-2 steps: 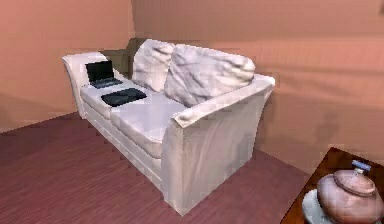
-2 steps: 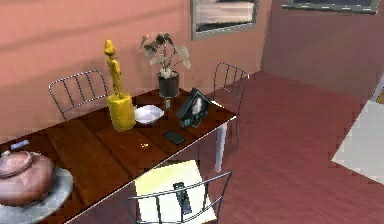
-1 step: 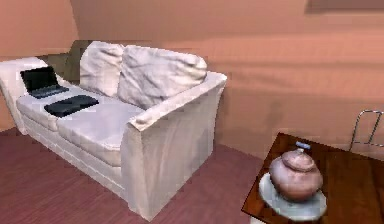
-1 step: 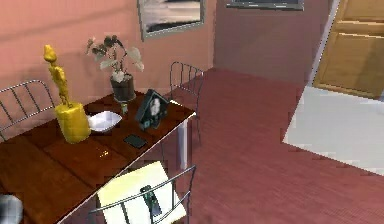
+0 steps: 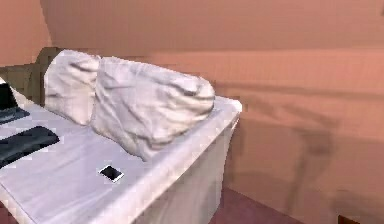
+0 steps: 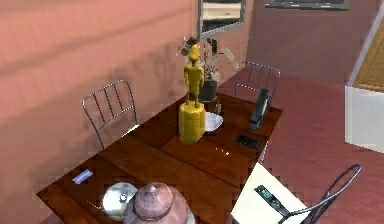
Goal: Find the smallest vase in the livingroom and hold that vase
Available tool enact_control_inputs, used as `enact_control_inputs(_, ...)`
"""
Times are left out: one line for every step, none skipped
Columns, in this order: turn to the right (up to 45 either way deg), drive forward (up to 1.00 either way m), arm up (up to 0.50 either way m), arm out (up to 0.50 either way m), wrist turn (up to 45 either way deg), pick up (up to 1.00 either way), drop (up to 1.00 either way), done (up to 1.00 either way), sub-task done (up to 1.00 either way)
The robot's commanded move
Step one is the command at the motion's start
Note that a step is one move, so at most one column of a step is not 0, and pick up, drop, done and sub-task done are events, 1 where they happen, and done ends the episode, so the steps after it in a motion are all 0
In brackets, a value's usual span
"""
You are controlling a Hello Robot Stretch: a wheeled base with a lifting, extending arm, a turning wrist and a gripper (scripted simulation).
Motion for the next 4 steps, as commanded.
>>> enact_control_inputs(21.0,0.0,0.0,0.0,0.0,0.0,0.0,0.0,0.0)
enact_control_inputs(0.0,0.6,0.0,0.0,0.0,0.0,0.0,0.0,0.0)
enact_control_inputs(12.0,0.0,0.0,0.0,0.0,0.0,0.0,0.0,0.0)
enact_control_inputs(0.0,0.0,0.5,0.0,0.0,0.0,0.0,0.0,0.0)
